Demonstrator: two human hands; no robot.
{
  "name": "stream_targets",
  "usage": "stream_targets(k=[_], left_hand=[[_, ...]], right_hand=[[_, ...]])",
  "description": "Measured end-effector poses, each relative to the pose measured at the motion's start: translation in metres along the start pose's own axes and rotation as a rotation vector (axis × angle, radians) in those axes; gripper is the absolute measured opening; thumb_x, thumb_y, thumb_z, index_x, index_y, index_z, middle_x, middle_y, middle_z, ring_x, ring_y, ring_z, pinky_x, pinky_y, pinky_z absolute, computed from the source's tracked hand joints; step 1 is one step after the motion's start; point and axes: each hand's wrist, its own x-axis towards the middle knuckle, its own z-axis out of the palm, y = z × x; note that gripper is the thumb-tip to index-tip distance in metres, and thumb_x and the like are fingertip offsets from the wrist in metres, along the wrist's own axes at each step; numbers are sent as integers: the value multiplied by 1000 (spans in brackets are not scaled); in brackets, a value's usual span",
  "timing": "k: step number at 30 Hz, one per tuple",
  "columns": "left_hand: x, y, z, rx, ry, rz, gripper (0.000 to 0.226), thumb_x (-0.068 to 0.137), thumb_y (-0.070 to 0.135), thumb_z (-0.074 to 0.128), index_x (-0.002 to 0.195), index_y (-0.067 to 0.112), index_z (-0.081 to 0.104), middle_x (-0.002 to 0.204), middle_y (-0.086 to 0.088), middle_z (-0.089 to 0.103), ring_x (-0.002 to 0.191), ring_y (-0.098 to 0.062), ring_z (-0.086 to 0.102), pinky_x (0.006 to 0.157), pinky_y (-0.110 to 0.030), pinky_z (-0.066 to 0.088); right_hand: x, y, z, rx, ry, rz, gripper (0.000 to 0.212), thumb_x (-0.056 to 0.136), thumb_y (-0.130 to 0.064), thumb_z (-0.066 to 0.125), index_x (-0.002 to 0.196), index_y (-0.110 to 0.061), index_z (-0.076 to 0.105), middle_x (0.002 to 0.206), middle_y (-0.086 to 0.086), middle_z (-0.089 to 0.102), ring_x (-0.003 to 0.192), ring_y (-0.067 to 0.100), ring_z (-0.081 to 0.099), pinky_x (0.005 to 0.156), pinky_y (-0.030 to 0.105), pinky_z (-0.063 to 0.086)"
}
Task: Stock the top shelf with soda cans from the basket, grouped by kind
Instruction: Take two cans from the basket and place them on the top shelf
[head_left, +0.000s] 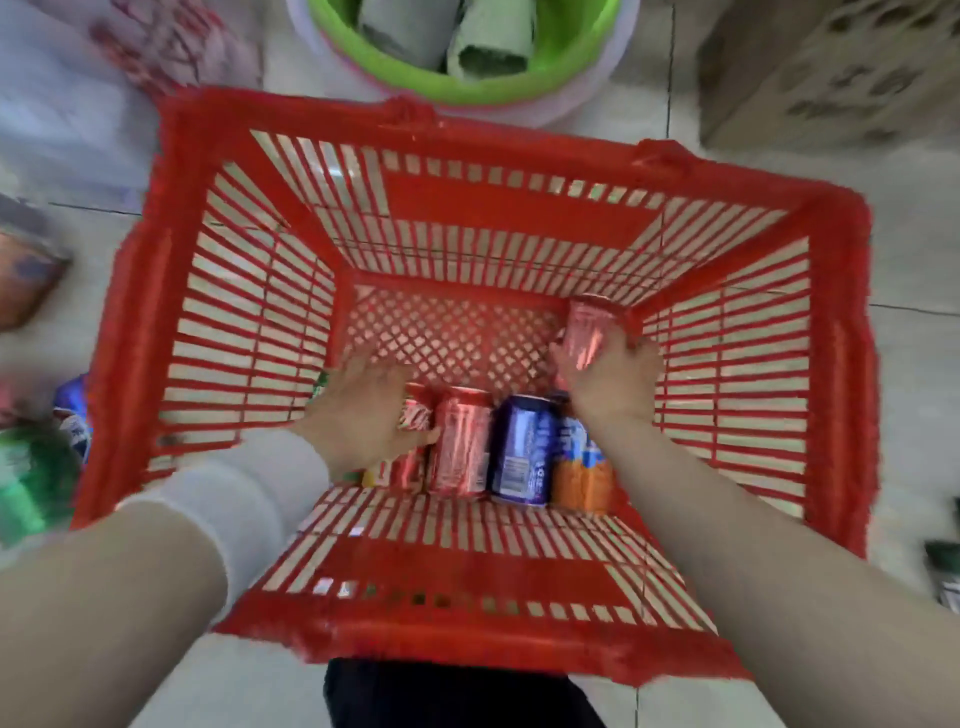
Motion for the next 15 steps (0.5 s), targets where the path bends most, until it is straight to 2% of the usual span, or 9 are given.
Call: stream_targets(k=[2,4,8,10,13,15], left_hand=[[20,-5,7,50,-49,27,87,78,62,53,144,15,20,152,-9,24,143,-30,6,117,-44,7],[30,-8,12,92,-110,65,94,75,65,54,145,16,17,155,-7,18,144,-29,-2,117,-45,0],[40,-13,11,136,-151,71,100,69,68,58,146,19,18,154,-6,20,144,-28,-1,116,-49,-6],[42,-12,7,131,-172,65,100,68,68,60,145,19,21,151,-8,24,143,-29,5,115,-50,-6],[46,-12,5,128,-199,52,104,63,71,61,144,18,24,148,-7,30,140,-29,11,115,-52,-5],[48,-12,4,145,-229,31,107,61,74,60,144,17,22,149,-7,27,140,-31,8,115,-52,-5]], right_hand=[[17,3,18,-68,62,-43,75,84,-54,53,145,-19,26,140,28,30,131,38,25,110,39,19],[23,10,29,-48,106,-107,76,84,-44,58,147,-23,21,143,26,26,132,38,24,110,39,21],[24,22,33,123,122,-116,72,90,-23,51,149,-15,10,149,22,24,136,36,25,112,40,24],[26,22,32,118,122,-63,75,90,-28,50,149,-11,7,147,22,25,135,35,26,110,39,24],[32,15,29,70,99,19,94,85,-49,56,148,-8,0,145,22,26,133,34,27,108,39,27],[36,11,29,40,68,85,105,78,-53,63,148,-10,-2,145,23,24,134,34,27,108,41,29]])
